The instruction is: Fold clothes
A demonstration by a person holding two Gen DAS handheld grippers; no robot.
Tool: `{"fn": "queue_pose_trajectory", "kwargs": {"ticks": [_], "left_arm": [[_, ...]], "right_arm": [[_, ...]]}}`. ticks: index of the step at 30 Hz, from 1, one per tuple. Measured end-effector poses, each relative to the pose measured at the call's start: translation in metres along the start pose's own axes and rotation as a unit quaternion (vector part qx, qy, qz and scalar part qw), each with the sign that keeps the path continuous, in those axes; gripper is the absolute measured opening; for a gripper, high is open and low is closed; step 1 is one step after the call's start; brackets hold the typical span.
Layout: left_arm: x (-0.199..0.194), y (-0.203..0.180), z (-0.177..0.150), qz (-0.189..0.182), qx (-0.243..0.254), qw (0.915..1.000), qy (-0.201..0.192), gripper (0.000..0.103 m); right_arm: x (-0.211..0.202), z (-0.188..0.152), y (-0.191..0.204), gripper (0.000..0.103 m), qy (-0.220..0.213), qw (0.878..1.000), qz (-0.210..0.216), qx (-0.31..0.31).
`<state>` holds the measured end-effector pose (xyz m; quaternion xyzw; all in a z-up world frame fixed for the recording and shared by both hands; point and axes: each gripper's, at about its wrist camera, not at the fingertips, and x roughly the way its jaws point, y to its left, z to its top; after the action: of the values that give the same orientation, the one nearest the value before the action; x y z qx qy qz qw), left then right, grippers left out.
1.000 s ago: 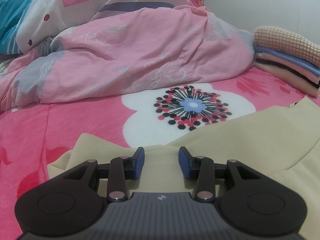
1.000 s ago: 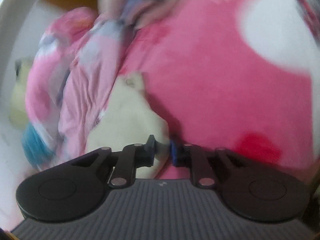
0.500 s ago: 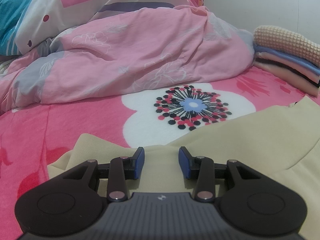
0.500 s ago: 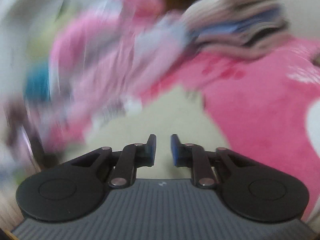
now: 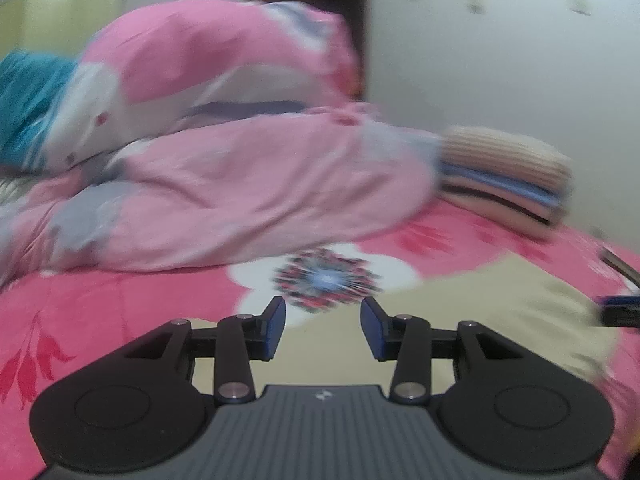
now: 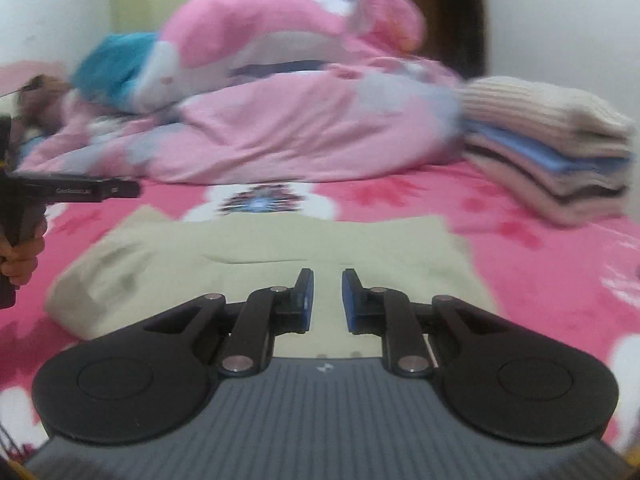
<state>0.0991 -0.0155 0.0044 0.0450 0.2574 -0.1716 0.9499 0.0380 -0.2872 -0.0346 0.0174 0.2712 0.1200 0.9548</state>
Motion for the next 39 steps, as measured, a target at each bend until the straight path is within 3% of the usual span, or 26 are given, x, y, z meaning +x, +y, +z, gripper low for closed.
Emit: {"fn": "queue_pose_trajectory", "kwargs": {"ticks": [2, 5, 6, 11, 15, 17, 19, 22, 25, 29, 32, 34, 36, 39], "left_arm": [[-0.009, -0.022, -0.012, -0.025, 0.014, 0.9994, 0.017, 0.041], [-0.012, -0.047, -0.033, -0.05, 0.016, 0.9974, 0.049, 0.039], [-0.009, -0.052, -0.042, -0.044, 0.016, 0.9972, 0.059, 0.039], [0.01, -0.073, -0.086, -0.016, 0.018, 0.9941, 0.106, 0.036], [0.001, -0.076, -0.095, -0.004, 0.034, 0.9961, 0.082, 0.035], [-0.011, -0.076, -0.089, 0.0, 0.024, 0.9973, 0.069, 0.03], [-0.022, -0.068, -0.088, 0.019, 0.015, 0.9984, 0.051, 0.031], [-0.006, -0.038, -0.113, 0.008, -0.03, 0.9974, 0.065, 0.031], [-0.014, -0.028, -0.107, 0.0, -0.059, 0.9958, 0.07, 0.028], [-0.036, -0.008, -0.108, 0.052, -0.078, 0.9934, 0.065, 0.022], [-0.033, 0.019, -0.127, 0.037, -0.102, 0.9922, 0.062, 0.015], [-0.045, 0.022, -0.115, 0.041, -0.107, 0.9918, 0.057, 0.016], [-0.061, 0.02, -0.11, 0.069, -0.082, 0.9937, 0.033, 0.024], [-0.052, 0.031, -0.132, 0.088, -0.07, 0.9927, 0.044, 0.029]], "right_arm": [[0.035, -0.019, 0.003, 0.013, 0.069, 0.998, -0.003, -0.006], [0.05, -0.036, -0.004, 0.012, 0.074, 0.997, -0.005, 0.009], [0.051, -0.033, -0.01, 0.012, 0.079, 0.996, -0.003, 0.034], [0.053, -0.04, -0.006, 0.012, 0.068, 0.997, -0.012, 0.017], [0.05, -0.039, -0.004, 0.012, 0.066, 0.998, -0.011, 0.02], [0.048, -0.038, -0.004, 0.012, 0.065, 0.998, -0.011, 0.022], [0.046, -0.037, -0.003, 0.012, 0.065, 0.998, -0.01, 0.024], [0.044, -0.036, -0.002, 0.012, 0.064, 0.998, -0.01, 0.028], [0.043, -0.035, -0.002, 0.012, 0.063, 0.998, -0.008, 0.031], [0.044, -0.036, -0.003, 0.012, 0.061, 0.998, -0.008, 0.032], [0.046, -0.037, -0.004, 0.012, 0.06, 0.998, -0.007, 0.033], [0.046, -0.037, -0.005, 0.012, 0.061, 0.998, -0.006, 0.035], [0.047, -0.037, -0.005, 0.012, 0.06, 0.998, -0.006, 0.035], [0.047, -0.037, -0.005, 0.012, 0.06, 0.998, -0.006, 0.035]]}}
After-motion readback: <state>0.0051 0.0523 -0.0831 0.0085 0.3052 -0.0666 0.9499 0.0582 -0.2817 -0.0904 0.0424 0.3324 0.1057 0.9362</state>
